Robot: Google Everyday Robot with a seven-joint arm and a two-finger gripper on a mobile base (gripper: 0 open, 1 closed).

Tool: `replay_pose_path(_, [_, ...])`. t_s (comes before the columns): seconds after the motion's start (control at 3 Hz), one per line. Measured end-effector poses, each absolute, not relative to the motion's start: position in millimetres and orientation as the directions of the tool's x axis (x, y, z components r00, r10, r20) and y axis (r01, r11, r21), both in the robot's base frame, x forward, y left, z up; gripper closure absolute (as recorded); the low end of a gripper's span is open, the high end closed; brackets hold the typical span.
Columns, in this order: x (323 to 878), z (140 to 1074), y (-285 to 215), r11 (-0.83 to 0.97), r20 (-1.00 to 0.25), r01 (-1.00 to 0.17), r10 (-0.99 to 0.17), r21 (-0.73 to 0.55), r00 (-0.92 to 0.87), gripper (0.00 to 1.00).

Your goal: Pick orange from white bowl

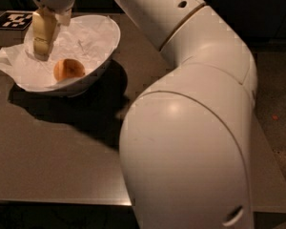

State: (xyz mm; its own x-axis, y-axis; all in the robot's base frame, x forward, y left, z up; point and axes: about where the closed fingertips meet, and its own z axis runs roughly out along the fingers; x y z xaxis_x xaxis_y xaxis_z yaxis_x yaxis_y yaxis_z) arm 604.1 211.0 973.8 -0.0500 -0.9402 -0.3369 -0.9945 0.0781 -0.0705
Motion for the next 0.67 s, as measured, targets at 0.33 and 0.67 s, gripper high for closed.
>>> replay_pose_path(0.33, [615.3,949.7,213.8,0.100,-0.311,-0.994,-0.947,-0.035,-0.084,0.27])
replay_pose_path(0.67, [620.2,928.7,211.1,0.116,-0.287,-0.993,-0.952,-0.005,-0.110,0.28])
